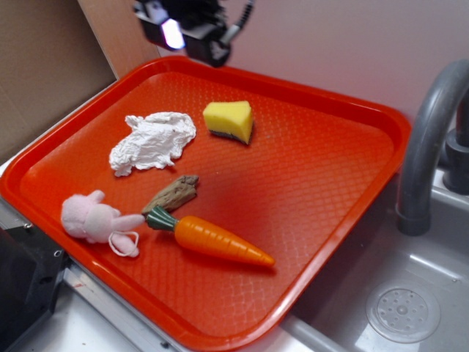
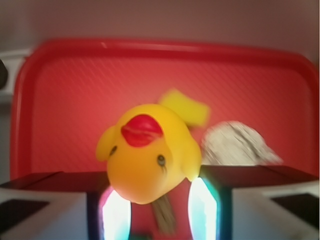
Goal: Grab the yellow duck.
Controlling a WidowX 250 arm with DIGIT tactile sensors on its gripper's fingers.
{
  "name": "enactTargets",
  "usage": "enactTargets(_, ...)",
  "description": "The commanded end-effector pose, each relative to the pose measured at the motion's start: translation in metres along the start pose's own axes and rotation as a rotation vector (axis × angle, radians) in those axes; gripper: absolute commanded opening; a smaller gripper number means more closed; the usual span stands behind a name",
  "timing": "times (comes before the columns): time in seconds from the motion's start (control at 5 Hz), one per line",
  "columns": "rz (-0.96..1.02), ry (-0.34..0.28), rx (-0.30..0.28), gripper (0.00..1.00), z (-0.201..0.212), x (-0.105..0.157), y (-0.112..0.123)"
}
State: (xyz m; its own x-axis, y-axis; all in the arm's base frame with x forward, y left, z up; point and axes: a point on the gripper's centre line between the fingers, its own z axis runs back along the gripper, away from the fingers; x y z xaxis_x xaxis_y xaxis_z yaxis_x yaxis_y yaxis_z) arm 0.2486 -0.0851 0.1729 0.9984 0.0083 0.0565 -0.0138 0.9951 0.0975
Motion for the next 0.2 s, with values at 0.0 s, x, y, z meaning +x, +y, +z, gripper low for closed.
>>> enactTargets(0.0,0.107,-0.042,0.066,0.00,0.0658,-0.0124,0.0321)
